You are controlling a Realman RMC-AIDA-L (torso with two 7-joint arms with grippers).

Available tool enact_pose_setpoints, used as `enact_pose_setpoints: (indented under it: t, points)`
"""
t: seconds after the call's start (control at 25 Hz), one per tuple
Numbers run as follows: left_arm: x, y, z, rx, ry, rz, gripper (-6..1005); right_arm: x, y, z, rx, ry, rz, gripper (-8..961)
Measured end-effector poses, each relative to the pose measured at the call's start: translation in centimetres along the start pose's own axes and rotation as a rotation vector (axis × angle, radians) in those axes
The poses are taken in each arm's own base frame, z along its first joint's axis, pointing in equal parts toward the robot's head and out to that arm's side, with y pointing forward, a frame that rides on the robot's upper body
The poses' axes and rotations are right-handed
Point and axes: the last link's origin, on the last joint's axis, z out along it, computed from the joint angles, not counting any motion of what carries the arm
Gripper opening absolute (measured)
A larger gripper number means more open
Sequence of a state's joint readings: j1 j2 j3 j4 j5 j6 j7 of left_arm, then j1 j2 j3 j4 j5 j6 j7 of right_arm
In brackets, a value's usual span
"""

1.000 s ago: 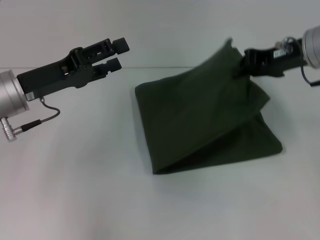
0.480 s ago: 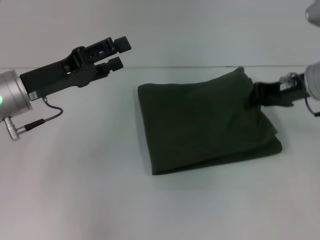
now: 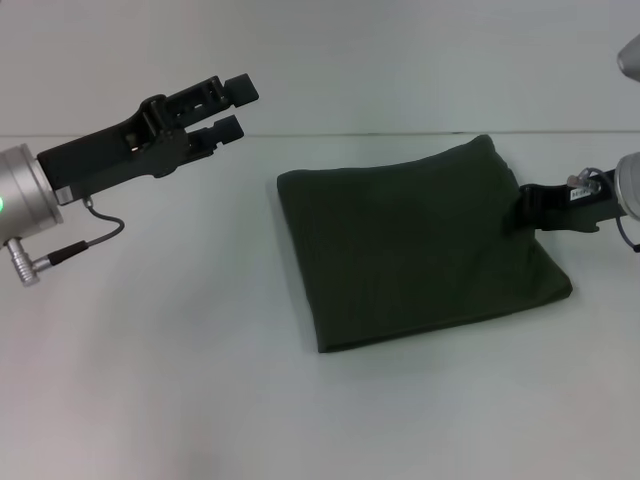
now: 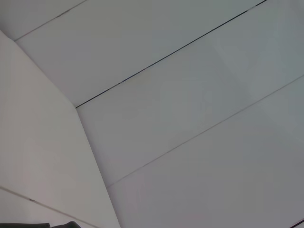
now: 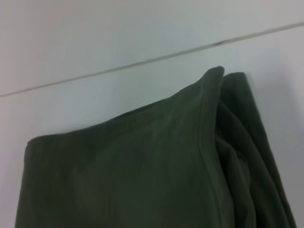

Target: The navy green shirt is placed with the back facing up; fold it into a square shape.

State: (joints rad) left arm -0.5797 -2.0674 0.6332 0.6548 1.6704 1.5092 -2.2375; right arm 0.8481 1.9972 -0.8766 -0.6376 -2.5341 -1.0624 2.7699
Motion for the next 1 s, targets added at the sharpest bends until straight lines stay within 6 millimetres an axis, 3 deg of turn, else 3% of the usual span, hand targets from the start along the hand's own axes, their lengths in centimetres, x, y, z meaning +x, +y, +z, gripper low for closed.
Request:
enact_pose_setpoints:
  t: [0.36,0.56,0.6,0.8,1.0]
  points:
    - [-0.1,0.0,-0.1,-0.010,0.013,-0.003,842,-0.5,-1.2,-0.6,0.045,-0.014,0.021,127]
    - [0.0,0.1,0.1,-0.017,0.012,-0.001,842,-1.1,-2.6,-1.3,0.094,-0.025,0.042,333]
    - [0.0,0.2,0.1,-0.021,0.014,-0.001,842,-1.3,-2.6,-1.6,0.085,-0.034,0.049,338]
    - [0.1,0.3,-0.4,-0.035,0.039,-0.007,843,-2.7,-1.3,-3.5,-0.039,-0.102,0.084,348]
    - [0.1,0.2,-0.5,-0.036,0.043,-0.009,843,-2.3,0.7,-2.0,-0.141,-0.086,0.095,349]
